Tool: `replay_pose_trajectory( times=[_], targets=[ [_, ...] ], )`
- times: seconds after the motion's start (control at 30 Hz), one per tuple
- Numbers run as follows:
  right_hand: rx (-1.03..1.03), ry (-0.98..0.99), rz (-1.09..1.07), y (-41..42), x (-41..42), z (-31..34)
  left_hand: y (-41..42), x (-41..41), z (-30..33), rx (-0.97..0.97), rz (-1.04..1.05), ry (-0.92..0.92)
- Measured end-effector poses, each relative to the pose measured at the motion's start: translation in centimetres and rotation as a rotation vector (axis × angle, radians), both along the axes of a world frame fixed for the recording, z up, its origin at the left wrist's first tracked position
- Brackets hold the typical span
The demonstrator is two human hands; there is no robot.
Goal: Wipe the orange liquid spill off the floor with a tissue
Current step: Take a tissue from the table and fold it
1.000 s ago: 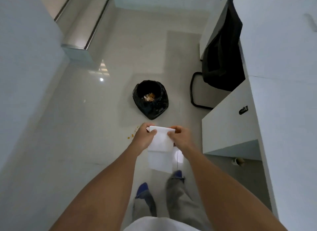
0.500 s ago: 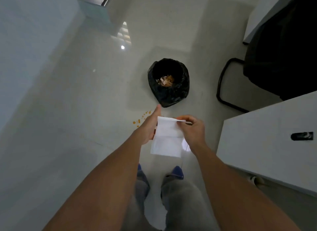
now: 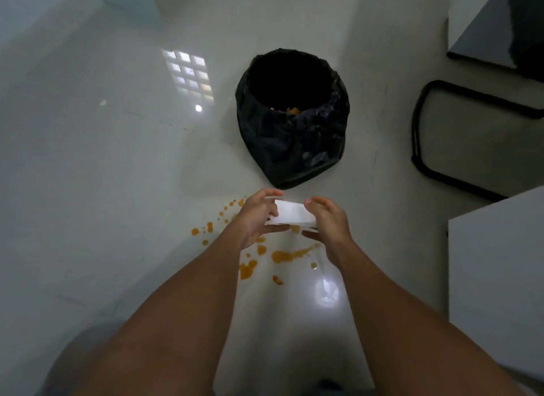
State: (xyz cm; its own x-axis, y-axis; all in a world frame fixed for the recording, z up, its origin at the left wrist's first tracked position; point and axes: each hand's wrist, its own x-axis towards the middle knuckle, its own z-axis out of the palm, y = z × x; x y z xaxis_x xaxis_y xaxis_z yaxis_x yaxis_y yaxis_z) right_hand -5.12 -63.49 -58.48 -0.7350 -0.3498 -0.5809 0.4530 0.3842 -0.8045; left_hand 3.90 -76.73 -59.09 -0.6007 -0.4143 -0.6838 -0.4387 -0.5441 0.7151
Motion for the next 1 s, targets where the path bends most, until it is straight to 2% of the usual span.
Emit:
replay_pose_trajectory(
  times=[0.07,0.23,0.4,0.47,0.67,0.9,1.0],
  targets=[
    [-0.037,-0.059,-0.016,-0.1,-0.7,-3.9,0.2,-0.1,-3.8,-0.014,0.026,0.041],
    [0.008,0.033,-0.023,0.7,0.0,-8.4,1.3,0.6,-8.2,-0.001,0.098,0.02],
    [-0.018,0.129,-0.034,1.3,0.5,-11.3,0.8,0.7,-12.2,-0.317,0.102,0.002],
    [-0.046,0.143,-0.039,1.3,0.8,-12.5,0.4,0.7,-13.8,-0.361,0.122,0.02],
    [-0.054,0.149,-0.074,2.0,2.4,-14.4,1.3,0.4,-15.4,-0.356,0.109,-0.012],
    [-0.104,0.151,-0.159,2.5,1.1,-16.2,1.2,0.4,-16.4,-0.314,0.049,0.051],
    [-0.12,0.002,-0.19,1.8,0.8,-16.9,0.8,0.4,-16.5,-0.231,0.063,0.079]
  ],
)
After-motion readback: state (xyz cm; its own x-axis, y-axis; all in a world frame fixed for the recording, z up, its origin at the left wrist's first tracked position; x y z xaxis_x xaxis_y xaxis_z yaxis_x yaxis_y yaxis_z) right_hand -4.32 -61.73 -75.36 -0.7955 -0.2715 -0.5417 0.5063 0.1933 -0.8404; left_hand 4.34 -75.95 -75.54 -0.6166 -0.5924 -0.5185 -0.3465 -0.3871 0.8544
